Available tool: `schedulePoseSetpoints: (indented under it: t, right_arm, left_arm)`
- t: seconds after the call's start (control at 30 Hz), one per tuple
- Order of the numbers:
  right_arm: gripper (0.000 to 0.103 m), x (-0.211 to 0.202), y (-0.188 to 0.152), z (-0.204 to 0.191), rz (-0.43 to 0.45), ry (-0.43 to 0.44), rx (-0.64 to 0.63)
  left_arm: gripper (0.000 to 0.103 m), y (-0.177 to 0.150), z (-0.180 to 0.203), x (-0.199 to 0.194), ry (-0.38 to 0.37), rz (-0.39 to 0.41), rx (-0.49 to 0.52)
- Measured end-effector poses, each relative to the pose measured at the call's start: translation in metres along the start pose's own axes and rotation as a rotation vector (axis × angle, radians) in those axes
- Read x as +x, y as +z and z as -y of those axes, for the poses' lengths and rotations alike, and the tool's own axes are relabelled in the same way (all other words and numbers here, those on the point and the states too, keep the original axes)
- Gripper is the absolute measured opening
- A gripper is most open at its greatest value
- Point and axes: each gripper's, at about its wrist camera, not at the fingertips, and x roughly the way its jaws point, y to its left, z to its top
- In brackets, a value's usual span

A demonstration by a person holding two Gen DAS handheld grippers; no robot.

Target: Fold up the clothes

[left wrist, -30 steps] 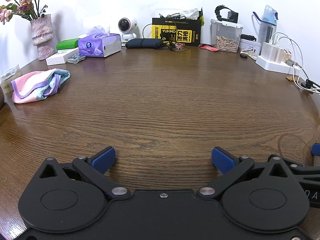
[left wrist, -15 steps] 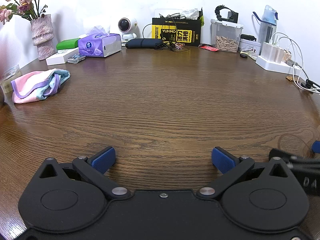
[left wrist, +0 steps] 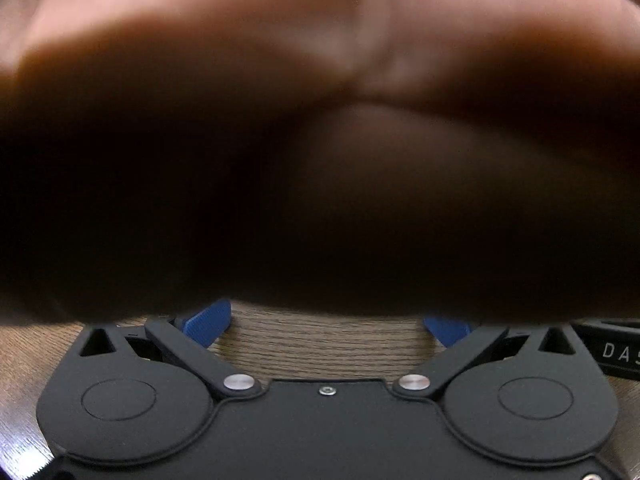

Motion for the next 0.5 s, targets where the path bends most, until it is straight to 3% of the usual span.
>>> schedulePoseSetpoints:
  t: [0.5]
  right_arm:
    - [0.103, -0.0002, 0.0004, -0.0004, 0.000, 0.000, 0.000]
  left_arm:
    - [0.103, -0.0012, -0.0015, -0.0001, -0.001, 0.000, -0.002]
